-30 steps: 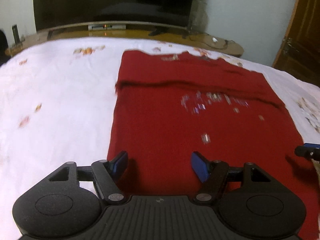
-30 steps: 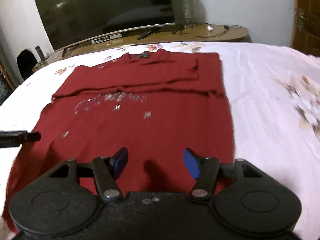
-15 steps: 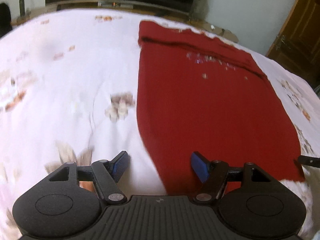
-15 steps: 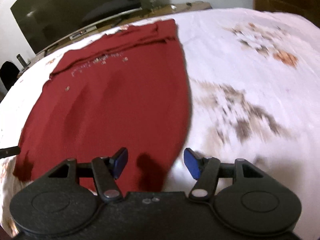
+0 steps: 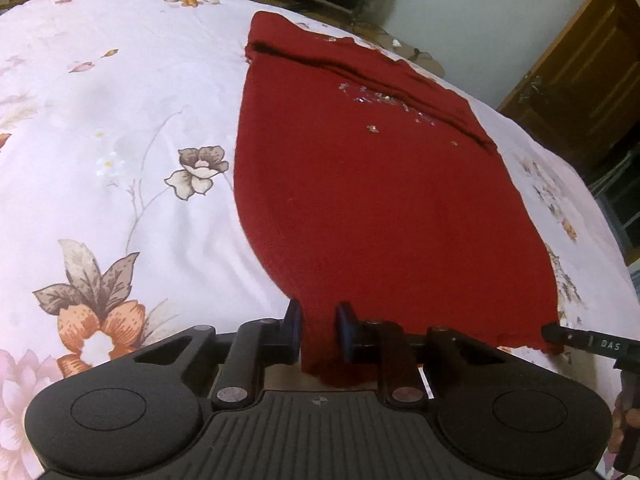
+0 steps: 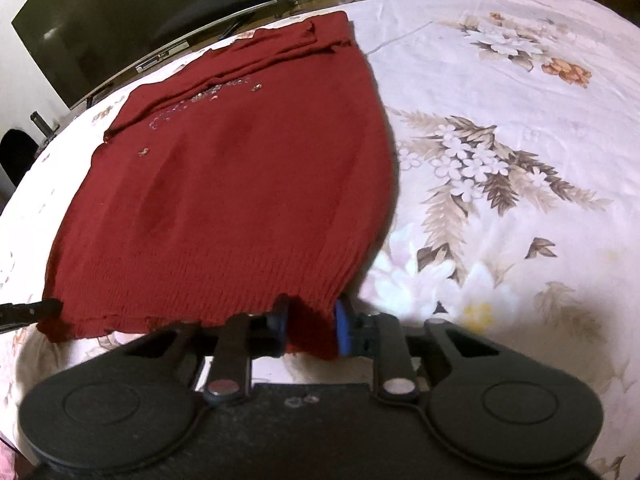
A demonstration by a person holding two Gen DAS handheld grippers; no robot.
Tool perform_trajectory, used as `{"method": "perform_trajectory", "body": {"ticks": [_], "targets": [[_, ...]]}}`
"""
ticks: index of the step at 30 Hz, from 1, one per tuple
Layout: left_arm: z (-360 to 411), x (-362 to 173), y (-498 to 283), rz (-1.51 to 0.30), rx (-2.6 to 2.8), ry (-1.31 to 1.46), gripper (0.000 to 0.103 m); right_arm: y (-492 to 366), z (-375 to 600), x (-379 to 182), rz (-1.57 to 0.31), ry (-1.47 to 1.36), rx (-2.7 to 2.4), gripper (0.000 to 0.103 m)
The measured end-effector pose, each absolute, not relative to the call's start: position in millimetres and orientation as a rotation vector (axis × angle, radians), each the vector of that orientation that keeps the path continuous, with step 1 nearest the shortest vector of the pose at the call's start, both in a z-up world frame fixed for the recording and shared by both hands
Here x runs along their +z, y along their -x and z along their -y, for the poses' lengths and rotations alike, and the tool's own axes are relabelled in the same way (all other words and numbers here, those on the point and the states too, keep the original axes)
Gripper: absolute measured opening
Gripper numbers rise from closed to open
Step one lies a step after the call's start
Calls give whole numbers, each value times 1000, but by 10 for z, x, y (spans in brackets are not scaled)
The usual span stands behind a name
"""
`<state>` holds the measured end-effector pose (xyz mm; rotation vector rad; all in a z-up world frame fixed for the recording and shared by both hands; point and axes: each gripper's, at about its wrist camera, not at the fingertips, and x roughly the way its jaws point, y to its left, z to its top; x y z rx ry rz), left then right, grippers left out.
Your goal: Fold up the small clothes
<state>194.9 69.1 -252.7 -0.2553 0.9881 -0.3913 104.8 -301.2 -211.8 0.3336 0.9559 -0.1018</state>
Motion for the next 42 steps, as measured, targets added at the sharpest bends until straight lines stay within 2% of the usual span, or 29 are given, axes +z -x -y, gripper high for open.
{"method": "perform_trajectory", "body": {"ticks": [3,8,12,13,14,15,18,24,25,27,34,42], "targets": [[-689,-2514,-1950,-983,-406,262,9,-1054,3000,-2106,-945,-334,-108,13],[-671,-2396,-2021,-938,-432,275,8,-1084,3026,-2040,-918,-361,-100,7],[-602,-2320,-2131,-929,-443,232,8,-1171,3013,-1953,-903,-346,-84,8],[-581,-2317,-2126,-923,-445,202,8,-1203,2992,-1960,-917,-321,-79,12],[-557,-2324,-2113,-924,-457,166,8,-1203,2980,-1960,-914,-308,-80,21],[-547,-2348,-2095,-932,-460,139,8,-1193,2977,-1962,-915,-297,-72,22],[-588,-2434,-2068,-977,-465,148,9,-1133,2974,-1987,-932,-248,-79,23],[-692,-2543,-2137,-1026,-461,258,8,-1085,3096,-2115,-969,-343,-96,24],[-697,-2554,-2137,-1026,-458,265,8,-1074,3105,-2126,-967,-359,-94,23],[-719,-2528,-2133,-1016,-472,297,8,-1072,3087,-2125,-970,-380,-67,7],[-642,-2122,-2450,-893,-505,334,7,-1304,3159,-1786,-866,-482,29,6],[-489,-1843,-3352,-776,-435,382,7,-2204,3471,-1407,-752,-484,70,6]]}}
